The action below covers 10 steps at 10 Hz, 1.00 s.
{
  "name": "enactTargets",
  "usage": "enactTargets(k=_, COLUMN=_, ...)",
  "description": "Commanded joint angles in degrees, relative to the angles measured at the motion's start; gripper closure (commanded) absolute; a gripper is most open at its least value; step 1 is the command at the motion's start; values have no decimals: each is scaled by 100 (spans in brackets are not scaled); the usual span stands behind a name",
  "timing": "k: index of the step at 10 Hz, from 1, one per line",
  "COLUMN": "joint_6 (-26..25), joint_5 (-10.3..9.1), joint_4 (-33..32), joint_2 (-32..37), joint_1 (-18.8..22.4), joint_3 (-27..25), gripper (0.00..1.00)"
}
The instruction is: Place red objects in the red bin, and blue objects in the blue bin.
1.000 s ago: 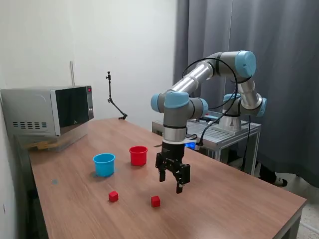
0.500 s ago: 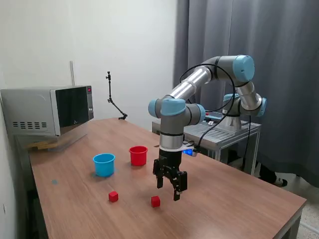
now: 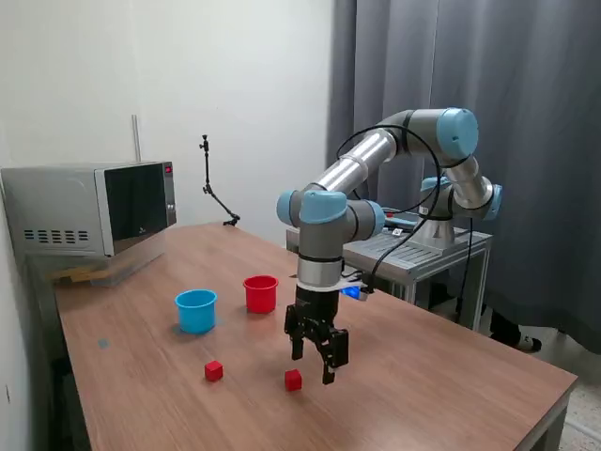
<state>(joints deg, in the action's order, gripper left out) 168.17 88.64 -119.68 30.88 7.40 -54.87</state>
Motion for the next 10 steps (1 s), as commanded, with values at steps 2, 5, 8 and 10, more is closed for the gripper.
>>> enactTargets(k=2, joint_6=-432, joint_5=92, joint_4=-2, joint_2=-20, joint_1=-45, joint_3=-6, gripper=0)
enactTargets(k=5, joint_6=-705, joint_5=206, joint_4=-2, joint_2=-20, joint_1=-54, joint_3=-23, gripper=0)
enactTargets(k=8, joint_6=-724, joint_5=215, joint_4=-2, joint_2=-196, joint_1=-54, joint_3=152, gripper=0)
enactTargets(k=10, joint_6=-715, joint_5=215, joint_4=7, joint_2=-248, joint_1=-54, joint_3=213, gripper=0)
